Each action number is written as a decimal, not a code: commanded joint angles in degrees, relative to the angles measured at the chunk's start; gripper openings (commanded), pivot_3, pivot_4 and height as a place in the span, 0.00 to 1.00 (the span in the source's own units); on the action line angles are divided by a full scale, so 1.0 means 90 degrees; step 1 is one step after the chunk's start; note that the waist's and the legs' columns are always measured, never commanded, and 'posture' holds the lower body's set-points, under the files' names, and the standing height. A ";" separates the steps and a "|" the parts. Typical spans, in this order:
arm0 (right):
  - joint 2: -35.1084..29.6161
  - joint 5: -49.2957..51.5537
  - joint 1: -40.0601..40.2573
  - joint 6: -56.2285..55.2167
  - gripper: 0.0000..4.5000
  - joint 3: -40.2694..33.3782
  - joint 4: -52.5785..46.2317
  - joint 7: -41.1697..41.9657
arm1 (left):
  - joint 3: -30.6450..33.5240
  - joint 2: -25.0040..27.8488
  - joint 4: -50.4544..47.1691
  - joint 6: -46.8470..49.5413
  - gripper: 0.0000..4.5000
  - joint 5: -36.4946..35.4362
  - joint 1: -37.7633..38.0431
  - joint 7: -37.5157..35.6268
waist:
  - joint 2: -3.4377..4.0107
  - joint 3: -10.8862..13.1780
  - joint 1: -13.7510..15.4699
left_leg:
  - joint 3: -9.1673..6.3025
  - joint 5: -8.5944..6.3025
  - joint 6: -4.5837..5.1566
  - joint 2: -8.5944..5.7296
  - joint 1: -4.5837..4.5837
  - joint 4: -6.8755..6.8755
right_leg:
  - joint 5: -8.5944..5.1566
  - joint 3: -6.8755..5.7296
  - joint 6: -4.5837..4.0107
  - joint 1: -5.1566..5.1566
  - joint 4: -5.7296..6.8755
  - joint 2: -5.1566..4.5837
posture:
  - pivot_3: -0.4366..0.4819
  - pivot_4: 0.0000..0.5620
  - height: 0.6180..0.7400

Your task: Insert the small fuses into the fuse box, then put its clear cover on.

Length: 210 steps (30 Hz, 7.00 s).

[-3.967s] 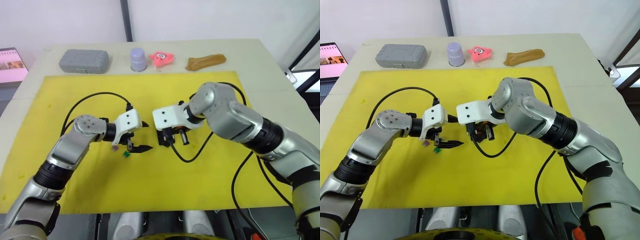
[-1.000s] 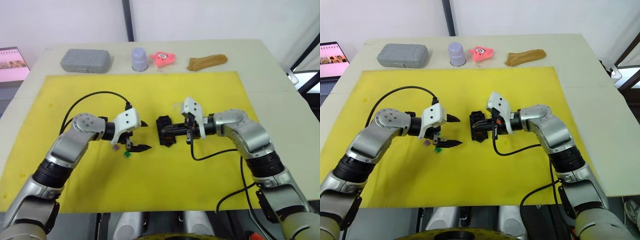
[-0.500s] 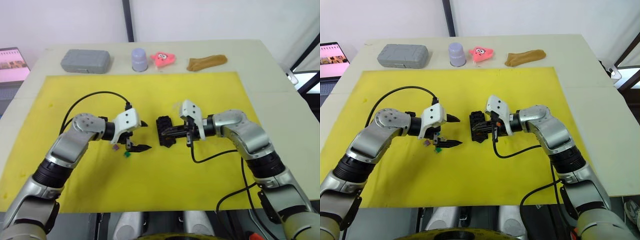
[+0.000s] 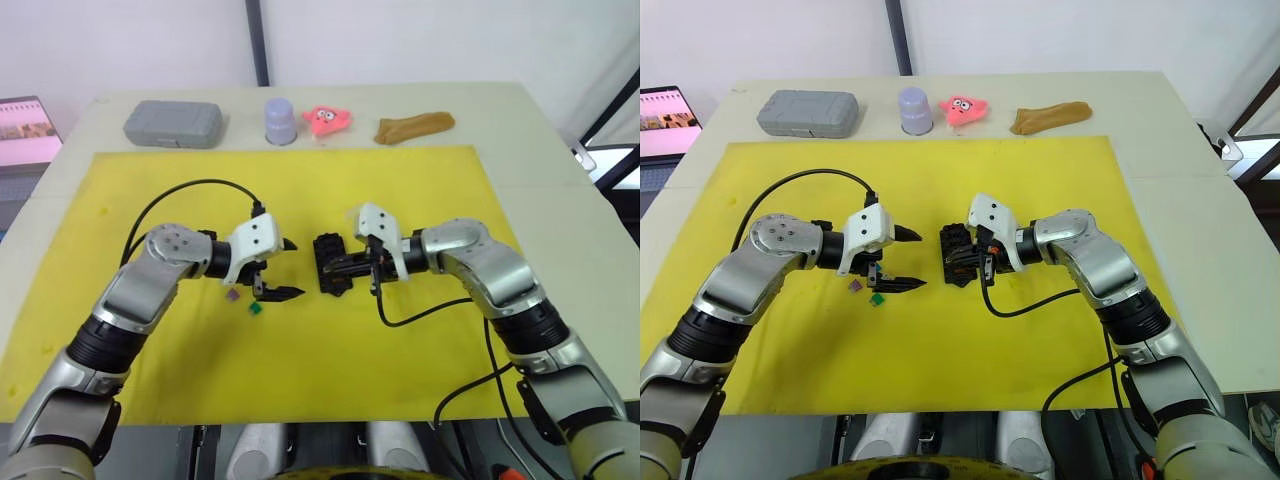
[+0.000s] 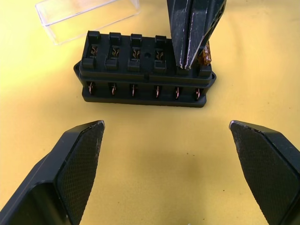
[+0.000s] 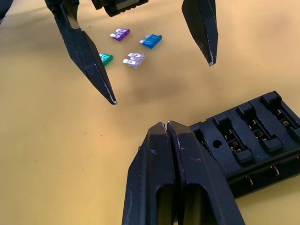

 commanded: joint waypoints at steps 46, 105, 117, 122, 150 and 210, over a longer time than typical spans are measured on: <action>-0.4014 -0.0533 0.0712 -0.3557 0.99 -0.2216 0.1393 0.1888 | 0.4279 0.3510 0.0942 0.1024 1.00 -0.1580 0.2791 -0.1563 | 0.0022 0.0018 -0.0006 | 0.0010 -0.0016 0.0024 0.0013 -0.0040 -0.0010 | -0.0001 -0.0003 -0.0001 -0.0032 -0.0033 -0.0016 | 0.48 0.27 0.92; -0.1744 0.0665 -0.0275 -0.0796 1.00 -0.0947 -0.2597 0.0620 | 0.1380 0.1114 0.3614 0.4217 0.60 -0.2591 0.0153 -0.2275 | 0.0014 0.0014 -0.0010 | 0.0006 0.0004 -0.0008 0.0009 -0.0056 0.0006 | 0.0000 -0.0003 0.0000 -0.0052 -0.0005 -0.0011 | 0.48 0.27 0.92; -0.1783 0.0662 -0.0287 -0.0762 1.00 -0.0956 -0.2617 0.0560 | 0.1089 0.1117 0.3258 0.4227 0.60 -0.2561 0.0369 -0.2465 | 0.0014 0.0014 -0.0008 | 0.0006 0.0004 -0.0009 0.0009 -0.0056 0.0006 | 0.0000 -0.0002 0.0000 -0.0052 -0.0005 -0.0013 | 0.48 0.27 0.92; -0.1788 0.0640 -0.0271 -0.0769 1.00 -0.0948 -0.2614 0.0531 | 0.1018 0.1178 0.3243 0.4192 0.60 -0.2500 0.0405 -0.2523 | 0.0014 0.0014 -0.0010 | 0.0007 0.0004 -0.0009 0.0009 -0.0056 0.0006 | 0.0000 -0.0002 0.0000 -0.0052 -0.0006 -0.0013 | 0.48 0.27 0.92; -0.1728 0.0535 -0.0294 -0.0888 1.00 -0.0888 -0.2535 0.0510 | 0.0916 0.1109 0.3614 0.3638 0.15 -0.2027 0.0573 -0.2318 | 0.0020 0.0010 -0.0023 | 0.0007 0.0003 -0.0007 0.0009 -0.0053 0.0005 | 0.0000 0.0000 0.0000 -0.0052 -0.0005 -0.0011 | 0.48 0.27 0.92; -0.1161 0.2195 -0.2146 0.2582 1.00 -0.0767 -0.1711 0.0230 | 0.1493 0.0828 -0.0090 0.0800 0.01 -0.1990 -0.0816 -0.1721 | 0.0017 0.0011 -0.0005 | 0.0005 0.0006 -0.0012 0.0009 -0.0059 0.0004 | 0.0000 0.0000 -0.0002 -0.0052 -0.0012 -0.0014 | 0.48 0.27 0.92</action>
